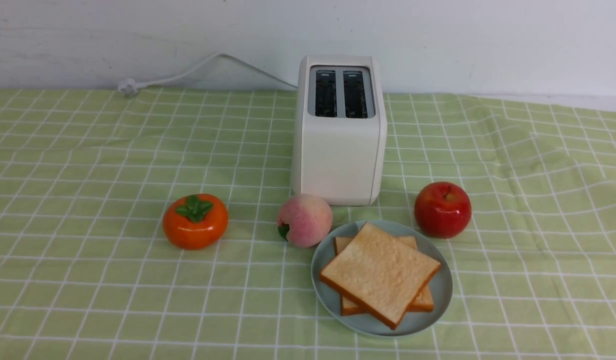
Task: Take toasted bread from bread machine on green coffee tablecloth place on plate.
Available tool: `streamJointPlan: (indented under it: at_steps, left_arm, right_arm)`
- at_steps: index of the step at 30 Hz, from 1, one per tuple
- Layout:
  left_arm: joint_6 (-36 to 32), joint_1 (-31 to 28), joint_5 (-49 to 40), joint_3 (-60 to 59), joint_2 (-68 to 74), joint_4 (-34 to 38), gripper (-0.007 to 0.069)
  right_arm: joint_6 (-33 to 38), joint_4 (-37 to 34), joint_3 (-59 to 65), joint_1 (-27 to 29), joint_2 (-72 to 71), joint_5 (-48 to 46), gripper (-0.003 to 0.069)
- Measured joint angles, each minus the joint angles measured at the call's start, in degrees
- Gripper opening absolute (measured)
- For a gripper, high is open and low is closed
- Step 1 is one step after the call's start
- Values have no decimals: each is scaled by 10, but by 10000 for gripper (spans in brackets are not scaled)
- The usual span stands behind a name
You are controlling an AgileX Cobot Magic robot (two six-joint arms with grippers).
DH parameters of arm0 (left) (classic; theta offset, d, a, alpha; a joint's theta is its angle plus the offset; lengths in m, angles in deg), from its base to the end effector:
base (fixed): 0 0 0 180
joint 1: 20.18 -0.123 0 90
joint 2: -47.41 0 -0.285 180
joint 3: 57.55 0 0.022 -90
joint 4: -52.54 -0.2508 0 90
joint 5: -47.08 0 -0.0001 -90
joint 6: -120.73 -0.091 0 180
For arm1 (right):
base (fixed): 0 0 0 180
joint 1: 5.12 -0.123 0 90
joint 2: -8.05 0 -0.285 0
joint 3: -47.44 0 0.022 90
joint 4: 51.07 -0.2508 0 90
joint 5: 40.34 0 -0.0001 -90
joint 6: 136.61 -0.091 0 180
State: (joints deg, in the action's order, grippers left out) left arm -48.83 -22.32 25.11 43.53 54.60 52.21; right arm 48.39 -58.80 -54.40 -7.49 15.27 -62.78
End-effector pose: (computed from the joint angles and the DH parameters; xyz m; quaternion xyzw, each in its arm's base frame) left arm 0.0524 0.0022 0.1693 -0.0872 0.8047 -0.0401 0.5859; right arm 0.0518 0.0068 0.1733 -0.0167 0.8068 0.0440 0.5889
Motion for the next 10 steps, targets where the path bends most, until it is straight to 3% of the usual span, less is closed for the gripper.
streamJointPlan:
  at_steps: [10]
  left_arm:
    - [0,0,0,0,0,3,4]
  right_arm:
    - [0,0,0,0,0,0,85]
